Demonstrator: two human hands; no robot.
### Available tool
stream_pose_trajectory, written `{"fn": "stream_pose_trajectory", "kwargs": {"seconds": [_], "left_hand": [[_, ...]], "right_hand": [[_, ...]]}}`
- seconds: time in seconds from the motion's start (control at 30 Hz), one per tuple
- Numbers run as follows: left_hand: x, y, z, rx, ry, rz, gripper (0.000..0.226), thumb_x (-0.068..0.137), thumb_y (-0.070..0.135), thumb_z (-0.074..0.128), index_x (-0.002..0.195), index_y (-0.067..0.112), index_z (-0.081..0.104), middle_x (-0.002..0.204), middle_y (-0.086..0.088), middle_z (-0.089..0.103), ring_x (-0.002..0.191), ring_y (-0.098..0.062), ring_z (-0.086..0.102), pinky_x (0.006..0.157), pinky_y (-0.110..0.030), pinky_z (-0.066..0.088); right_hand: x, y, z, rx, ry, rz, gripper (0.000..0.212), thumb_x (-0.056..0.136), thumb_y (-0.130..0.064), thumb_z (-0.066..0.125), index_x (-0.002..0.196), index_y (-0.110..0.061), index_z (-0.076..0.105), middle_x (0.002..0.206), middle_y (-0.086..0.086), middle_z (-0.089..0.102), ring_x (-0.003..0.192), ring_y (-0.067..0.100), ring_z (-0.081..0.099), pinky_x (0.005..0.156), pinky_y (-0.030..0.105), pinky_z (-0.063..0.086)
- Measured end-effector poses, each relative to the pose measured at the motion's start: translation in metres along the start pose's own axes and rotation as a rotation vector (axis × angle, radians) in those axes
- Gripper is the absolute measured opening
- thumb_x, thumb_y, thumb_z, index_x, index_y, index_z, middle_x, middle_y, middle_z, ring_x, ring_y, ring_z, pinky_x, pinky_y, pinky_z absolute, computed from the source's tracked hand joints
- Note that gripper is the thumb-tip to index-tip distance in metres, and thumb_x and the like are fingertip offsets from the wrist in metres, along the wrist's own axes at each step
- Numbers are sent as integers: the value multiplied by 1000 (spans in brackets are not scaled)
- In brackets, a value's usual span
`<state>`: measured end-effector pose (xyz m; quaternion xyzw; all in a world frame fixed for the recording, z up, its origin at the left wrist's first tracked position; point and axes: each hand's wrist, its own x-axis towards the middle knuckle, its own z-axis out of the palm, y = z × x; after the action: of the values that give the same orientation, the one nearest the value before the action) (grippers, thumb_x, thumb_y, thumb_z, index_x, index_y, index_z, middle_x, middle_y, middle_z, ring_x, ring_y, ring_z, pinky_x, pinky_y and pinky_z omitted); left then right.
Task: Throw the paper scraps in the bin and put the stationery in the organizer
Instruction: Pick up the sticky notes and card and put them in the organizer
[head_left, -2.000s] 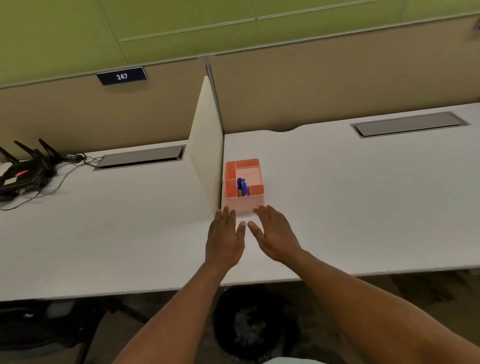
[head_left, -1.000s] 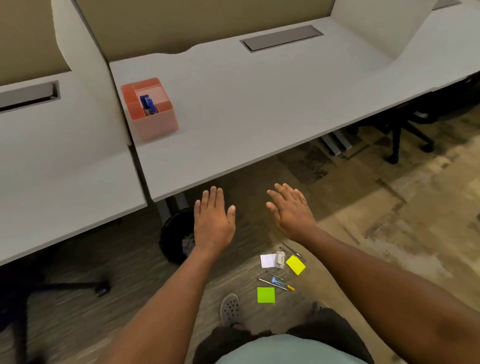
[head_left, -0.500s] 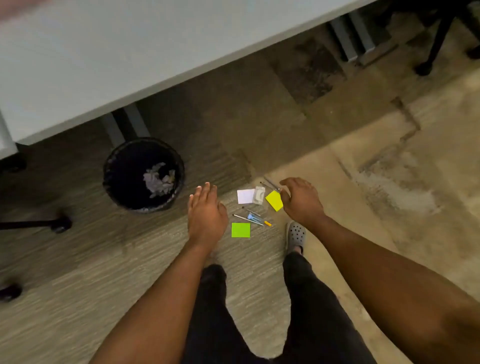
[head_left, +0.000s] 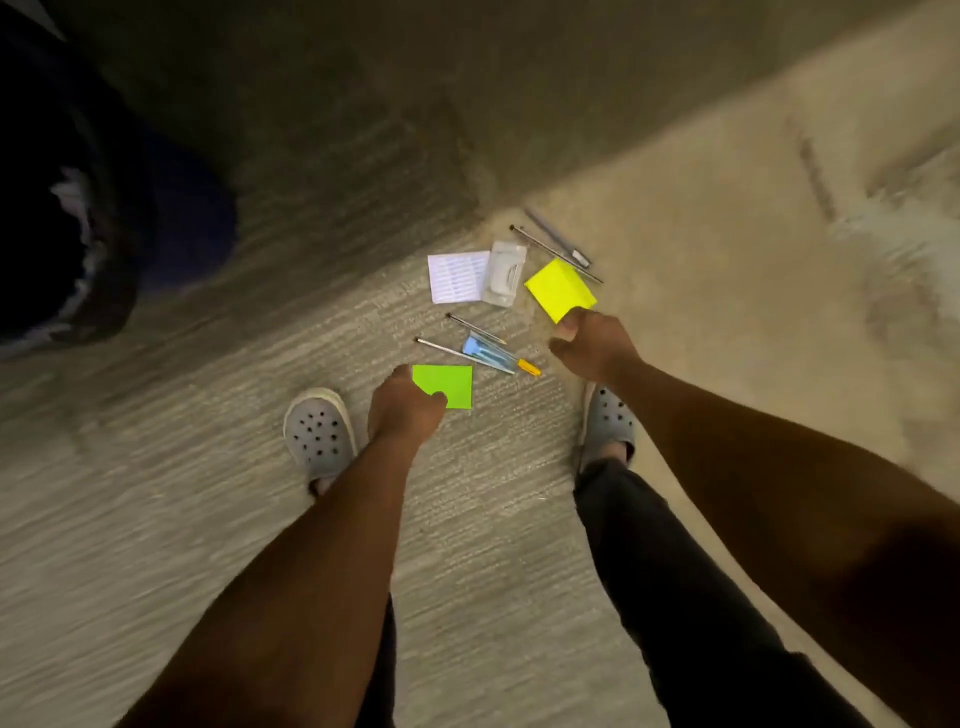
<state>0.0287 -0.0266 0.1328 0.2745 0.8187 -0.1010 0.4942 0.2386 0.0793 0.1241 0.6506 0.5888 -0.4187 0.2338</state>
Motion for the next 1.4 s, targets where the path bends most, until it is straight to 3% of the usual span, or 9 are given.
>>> {"fn": "stream_pose_trajectory", "kwargs": {"seconds": [0.1,0.37,0.7,0.83,0.97,1.07,1.17,1.27,1.4], "left_hand": [[51,-19,53,40,-11,-61,59,80,34,70,128,7,49,131,-19,57,122,-36,53,97,-42,46],[108,-34,125,45,296,-109,86,64,46,83,129,10,39,133,-15,49,118,-35,51,92,-45,46],[127,-54,135,-38,302,-76,57,67,33,82,111,6,56,120,-20,54,110,-36,53,88,-34,45],[121,-53,123,-275,323,-71,41,74,10,73,107,8,49,96,-11,64,94,-33,63,74,-32,46],[108,-41,100,-535,198,-16,45,83,1,63,122,18,48,89,0,65,73,-15,62,59,-23,44],[93,-32,73,-548,5,120,22,88,2,62,98,21,63,90,-1,68,76,-15,63,66,-23,50],[77,-17,47,-665,-170,172,23,89,-1,55,84,18,67,87,-8,70,80,-23,62,76,-33,49],[84,5,30,-386,-11,295,16,87,2,49,86,13,60,80,-10,61,72,-21,52,66,-32,38],[128,55,10,153,194,537,34,81,10,55,115,12,58,107,-22,63,95,-35,59,74,-32,41]], "right_hand": [[51,37,41,54,71,91,37,85,-33,65,111,-8,57,118,18,61,113,34,55,93,34,41],[122,81,95,119,438,183,71,71,-49,75,121,-9,45,125,14,49,120,31,43,98,34,34],[146,94,83,75,381,201,73,66,-47,82,114,-6,48,118,15,54,115,32,49,98,38,37],[143,87,77,277,367,227,58,67,-38,83,104,-14,46,99,4,56,89,19,53,75,26,37],[129,81,79,548,373,242,30,82,-31,71,101,-20,52,95,1,60,83,17,55,73,24,41],[109,75,83,748,319,243,10,88,-23,63,93,-20,55,97,12,66,83,24,59,85,45,51],[80,73,89,899,315,241,15,89,-18,61,78,-24,53,86,12,62,77,24,55,76,47,50],[55,77,97,993,301,278,15,87,-16,59,77,-25,53,82,9,58,75,23,52,71,41,44],[44,84,101,1018,293,299,17,90,-14,57,79,-25,54,83,9,60,76,23,53,71,38,43]]}}
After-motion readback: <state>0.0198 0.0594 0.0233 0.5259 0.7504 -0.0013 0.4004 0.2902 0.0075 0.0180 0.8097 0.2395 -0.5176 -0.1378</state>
